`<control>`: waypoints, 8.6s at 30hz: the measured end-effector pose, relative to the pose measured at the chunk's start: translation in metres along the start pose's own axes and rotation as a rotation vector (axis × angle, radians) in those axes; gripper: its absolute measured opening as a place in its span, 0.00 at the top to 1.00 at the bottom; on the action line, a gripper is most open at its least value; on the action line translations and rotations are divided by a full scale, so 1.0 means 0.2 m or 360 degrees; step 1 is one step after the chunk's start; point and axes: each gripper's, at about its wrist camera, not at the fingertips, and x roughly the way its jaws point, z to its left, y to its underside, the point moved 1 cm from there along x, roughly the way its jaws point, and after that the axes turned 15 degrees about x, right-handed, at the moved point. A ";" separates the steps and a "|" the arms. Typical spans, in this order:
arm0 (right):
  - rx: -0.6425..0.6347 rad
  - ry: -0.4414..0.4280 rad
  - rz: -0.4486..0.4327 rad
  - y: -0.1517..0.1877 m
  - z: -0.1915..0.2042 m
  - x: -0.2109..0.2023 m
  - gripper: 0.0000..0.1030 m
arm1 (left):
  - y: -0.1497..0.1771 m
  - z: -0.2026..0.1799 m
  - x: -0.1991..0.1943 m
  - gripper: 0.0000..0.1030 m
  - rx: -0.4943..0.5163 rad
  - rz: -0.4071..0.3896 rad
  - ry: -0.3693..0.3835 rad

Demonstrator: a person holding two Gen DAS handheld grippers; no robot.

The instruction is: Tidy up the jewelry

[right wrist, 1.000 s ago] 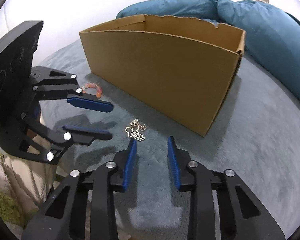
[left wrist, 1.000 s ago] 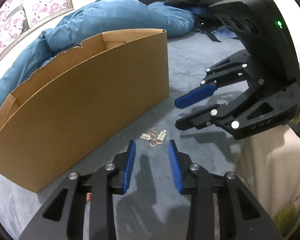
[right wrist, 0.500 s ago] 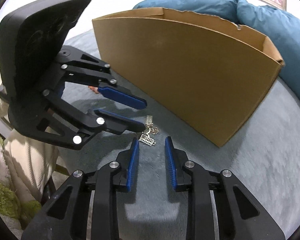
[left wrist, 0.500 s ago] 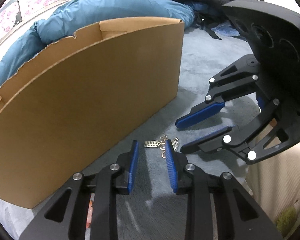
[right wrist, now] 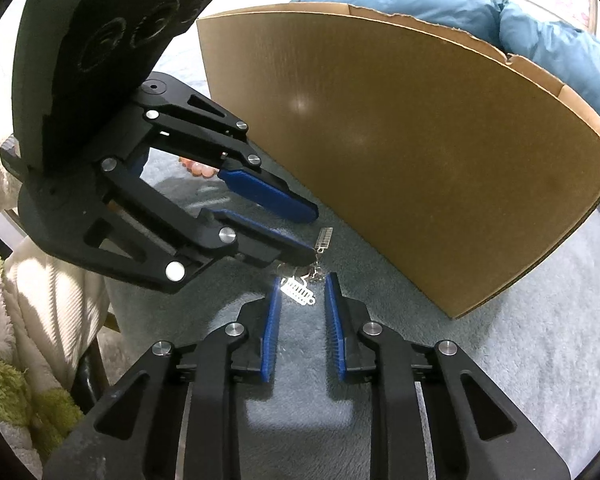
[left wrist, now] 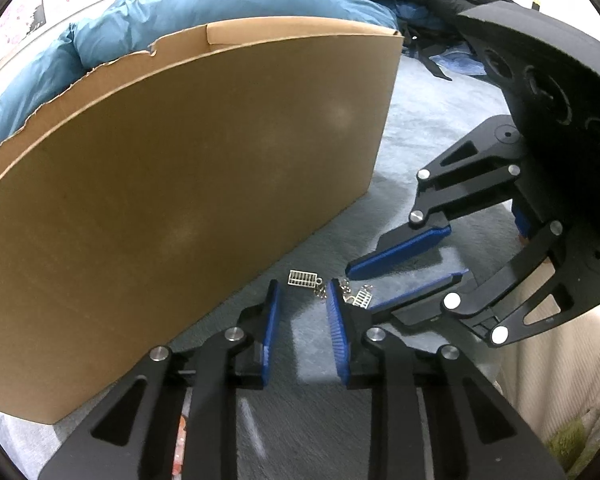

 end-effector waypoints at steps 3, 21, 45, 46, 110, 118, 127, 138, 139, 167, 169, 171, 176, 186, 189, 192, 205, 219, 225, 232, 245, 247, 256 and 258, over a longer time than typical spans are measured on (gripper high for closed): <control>-0.0006 -0.0009 0.0011 0.00 0.01 0.00 0.86 | 0.00 0.01 0.00 0.81 -0.0016 0.0000 0.0007; 0.0068 0.0035 0.0028 0.10 -0.08 -0.07 0.88 | 0.04 0.02 -0.02 0.82 -0.0051 0.0016 -0.0028; 0.0144 0.0050 0.0001 0.14 -0.17 -0.11 0.88 | -0.02 0.07 0.05 0.82 -0.0321 0.0031 -0.0030; 0.0145 0.0049 0.0001 0.14 -0.16 -0.11 0.88 | -0.02 0.07 0.05 0.82 -0.0335 0.0036 -0.0029; 0.0163 0.0161 -0.0662 -0.18 -0.02 -0.78 0.88 | -0.24 0.07 -0.88 0.99 -0.0217 -0.0471 -0.0489; 0.0309 0.0254 -0.0738 -0.36 -0.13 -0.68 0.88 | -0.32 0.29 -0.66 0.99 -0.0343 -0.0335 -0.0460; 0.0566 0.0423 -0.0640 -0.47 -0.29 -0.43 0.88 | -0.29 0.43 -0.31 0.98 -0.0381 -0.0002 -0.0472; 0.0646 0.0449 -0.0637 -0.44 -0.32 -0.43 0.72 | -0.26 0.41 -0.31 0.65 -0.0400 0.0039 -0.0529; 0.0648 0.0450 -0.0646 -0.43 -0.32 -0.44 0.70 | -0.26 0.40 -0.32 0.64 -0.0400 0.0038 -0.0533; 0.0691 0.0376 -0.0745 -0.43 -0.27 -0.56 0.43 | -0.28 0.38 -0.44 0.53 -0.0372 -0.0030 -0.0624; 0.0690 0.0370 -0.0750 -0.44 -0.27 -0.56 0.43 | -0.28 0.38 -0.44 0.53 -0.0370 -0.0035 -0.0625; 0.0687 0.0367 -0.0752 -0.44 -0.26 -0.56 0.43 | -0.28 0.37 -0.45 0.53 -0.0368 -0.0040 -0.0625; 0.0699 0.0343 -0.0756 -0.43 -0.26 -0.56 0.43 | -0.28 0.37 -0.45 0.53 -0.0365 -0.0043 -0.0626; 0.0685 0.0326 -0.0773 -0.43 -0.24 -0.57 0.43 | -0.27 0.38 -0.46 0.53 -0.0375 -0.0053 -0.0629; 0.0683 0.0323 -0.0779 -0.43 -0.24 -0.57 0.43 | -0.27 0.38 -0.46 0.53 -0.0382 -0.0057 -0.0631; 0.0682 0.0320 -0.0783 -0.43 -0.24 -0.57 0.43 | -0.27 0.38 -0.47 0.53 -0.0384 -0.0062 -0.0633; 0.0682 0.0316 -0.0788 -0.43 -0.23 -0.58 0.43 | -0.27 0.39 -0.47 0.53 -0.0384 -0.0066 -0.0635; 0.0693 0.0202 -0.0847 -0.38 -0.20 -0.64 0.36 | -0.24 0.34 -0.58 0.53 -0.0388 -0.0144 -0.0615; 0.0641 0.0172 -0.0864 -0.33 -0.12 -0.69 0.34 | -0.16 0.27 -0.65 0.49 -0.0395 -0.0177 -0.0560; 0.0598 0.0133 -0.0851 -0.18 -0.05 -0.77 0.33 | 0.01 0.20 -0.76 0.37 -0.0459 -0.0207 -0.0518; 0.0640 0.0190 -0.0513 0.12 -0.08 -0.64 0.33 | 0.38 0.08 -0.70 0.26 -0.0497 -0.0051 -0.0478; 0.0634 0.0183 -0.0471 0.13 -0.07 -0.60 0.33 | 0.38 0.06 -0.67 0.26 -0.0460 -0.0046 -0.0480; 0.0493 0.0162 -0.0306 0.12 -0.03 -0.39 0.43 | 0.37 0.01 -0.49 0.34 -0.0198 -0.0003 -0.0450; 0.0473 0.0151 -0.0287 0.11 -0.03 -0.36 0.45 | 0.36 0.03 -0.46 0.39 -0.0175 0.0007 -0.0433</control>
